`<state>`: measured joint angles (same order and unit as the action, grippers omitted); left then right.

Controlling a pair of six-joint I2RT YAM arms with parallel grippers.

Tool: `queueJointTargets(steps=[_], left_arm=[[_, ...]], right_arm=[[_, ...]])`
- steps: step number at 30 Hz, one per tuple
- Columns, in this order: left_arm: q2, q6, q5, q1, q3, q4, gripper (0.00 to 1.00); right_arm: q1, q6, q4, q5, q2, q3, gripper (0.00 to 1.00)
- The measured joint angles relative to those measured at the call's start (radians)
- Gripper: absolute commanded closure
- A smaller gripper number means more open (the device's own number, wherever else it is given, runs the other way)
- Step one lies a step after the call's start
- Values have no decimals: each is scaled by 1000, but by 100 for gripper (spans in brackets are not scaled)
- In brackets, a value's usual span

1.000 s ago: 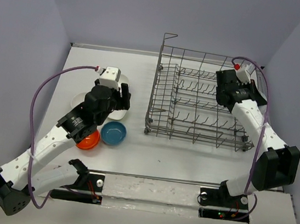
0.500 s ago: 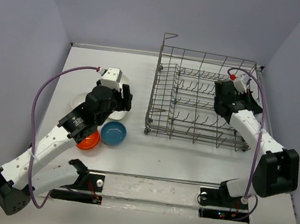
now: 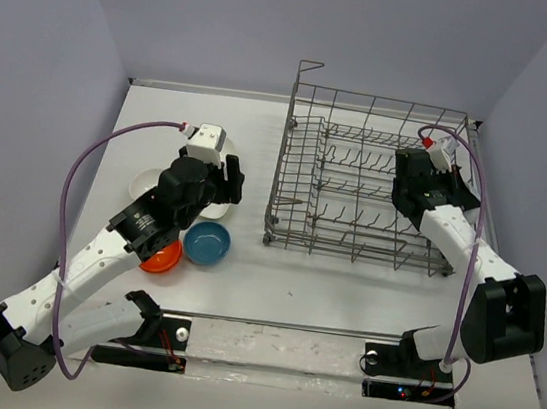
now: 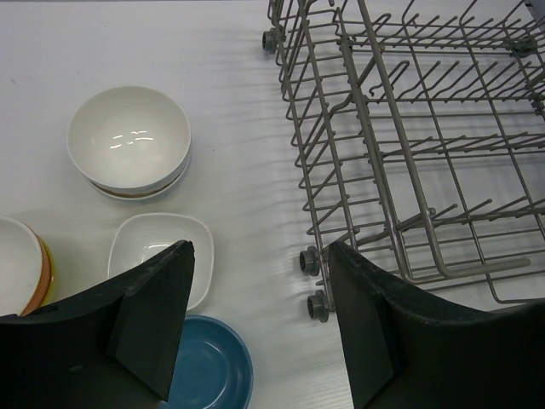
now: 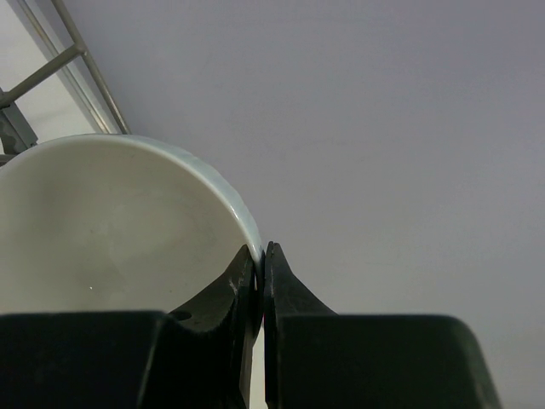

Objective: Load the bowls into the dish rack
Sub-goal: Insert the bowl into the dish rack.

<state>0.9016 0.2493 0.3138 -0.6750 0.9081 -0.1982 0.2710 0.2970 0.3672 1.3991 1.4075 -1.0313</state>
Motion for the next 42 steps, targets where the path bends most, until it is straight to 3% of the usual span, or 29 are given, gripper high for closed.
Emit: queueJointTargets(steps=[23, 42], left_arm=[[11, 0, 0, -13, 0, 0, 27], [12, 0, 3, -37, 0, 0, 26]], right_arm=[[-3, 55, -161, 0, 60, 45, 99], [-1, 63, -198, 58, 108, 46, 99]])
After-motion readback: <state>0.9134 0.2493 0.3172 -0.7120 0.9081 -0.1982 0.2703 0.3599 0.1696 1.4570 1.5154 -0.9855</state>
